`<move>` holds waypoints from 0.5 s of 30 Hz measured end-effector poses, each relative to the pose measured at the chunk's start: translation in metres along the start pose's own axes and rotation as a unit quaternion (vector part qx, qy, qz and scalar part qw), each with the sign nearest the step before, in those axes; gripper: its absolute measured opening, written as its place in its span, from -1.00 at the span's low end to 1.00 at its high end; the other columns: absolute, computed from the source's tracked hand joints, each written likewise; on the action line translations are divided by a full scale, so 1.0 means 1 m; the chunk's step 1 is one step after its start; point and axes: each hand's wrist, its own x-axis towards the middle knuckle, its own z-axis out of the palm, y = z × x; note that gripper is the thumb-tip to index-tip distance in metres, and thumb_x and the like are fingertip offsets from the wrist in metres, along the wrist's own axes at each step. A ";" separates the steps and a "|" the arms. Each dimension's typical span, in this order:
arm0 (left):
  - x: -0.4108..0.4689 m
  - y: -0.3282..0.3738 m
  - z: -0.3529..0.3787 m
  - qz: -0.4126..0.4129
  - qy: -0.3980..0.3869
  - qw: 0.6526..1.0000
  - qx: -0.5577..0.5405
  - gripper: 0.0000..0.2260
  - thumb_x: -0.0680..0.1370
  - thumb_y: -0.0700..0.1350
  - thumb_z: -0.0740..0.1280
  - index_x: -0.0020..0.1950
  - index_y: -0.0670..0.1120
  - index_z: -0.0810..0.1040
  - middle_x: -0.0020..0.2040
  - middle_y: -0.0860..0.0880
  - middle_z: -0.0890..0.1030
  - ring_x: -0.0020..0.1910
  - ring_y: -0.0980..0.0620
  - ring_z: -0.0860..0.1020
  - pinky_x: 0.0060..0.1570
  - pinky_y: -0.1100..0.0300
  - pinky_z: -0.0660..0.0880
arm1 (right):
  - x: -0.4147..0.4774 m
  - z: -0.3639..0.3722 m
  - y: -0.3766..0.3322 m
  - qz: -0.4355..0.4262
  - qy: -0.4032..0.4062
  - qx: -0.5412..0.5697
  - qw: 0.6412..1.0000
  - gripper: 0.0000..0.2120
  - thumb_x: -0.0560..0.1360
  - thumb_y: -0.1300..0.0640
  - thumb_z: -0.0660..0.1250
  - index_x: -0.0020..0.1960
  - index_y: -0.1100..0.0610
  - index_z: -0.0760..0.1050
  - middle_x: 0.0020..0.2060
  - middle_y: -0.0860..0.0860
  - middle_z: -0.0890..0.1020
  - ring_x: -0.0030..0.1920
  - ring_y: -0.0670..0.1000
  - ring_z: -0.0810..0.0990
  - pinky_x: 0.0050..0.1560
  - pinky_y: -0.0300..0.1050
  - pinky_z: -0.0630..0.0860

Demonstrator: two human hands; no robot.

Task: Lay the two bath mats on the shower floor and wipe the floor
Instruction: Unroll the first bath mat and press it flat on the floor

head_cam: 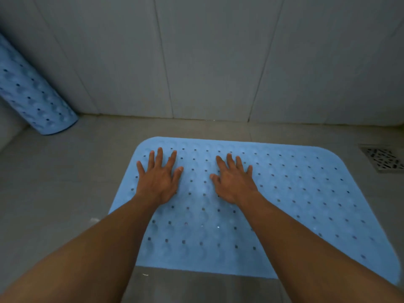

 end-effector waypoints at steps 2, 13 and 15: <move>0.020 -0.015 0.000 0.004 -0.007 1.000 -0.005 -0.45 0.64 0.27 -0.12 0.62 0.19 -0.10 0.64 -0.05 -0.15 0.60 -0.12 -0.20 0.49 -0.29 -0.20 | 0.021 0.003 -0.016 -0.008 -0.007 -0.013 1.000 -0.40 0.66 -0.18 -0.04 0.63 -0.04 -0.11 0.62 0.04 -0.14 0.60 0.17 -0.20 0.50 0.37 -0.17; 0.053 -0.044 0.027 0.036 -0.004 0.999 0.032 -0.37 0.52 0.44 -0.18 0.56 0.34 -0.19 0.64 0.02 -0.15 0.60 -0.12 -0.18 0.49 -0.29 -0.18 | 0.069 0.035 -0.048 0.008 0.005 -0.026 1.000 -0.42 0.64 -0.26 -0.18 0.61 -0.17 -0.23 0.61 -0.01 -0.22 0.59 0.12 -0.28 0.49 0.34 -0.32; 0.055 -0.043 0.026 0.039 -0.002 0.999 0.031 -0.38 0.53 0.43 -0.16 0.57 0.34 -0.19 0.64 0.02 -0.17 0.60 -0.13 -0.19 0.49 -0.29 -0.19 | 0.071 0.033 -0.048 0.011 0.004 -0.024 1.000 -0.42 0.64 -0.26 -0.18 0.61 -0.18 -0.24 0.61 -0.01 -0.23 0.59 0.11 -0.28 0.49 0.34 -0.32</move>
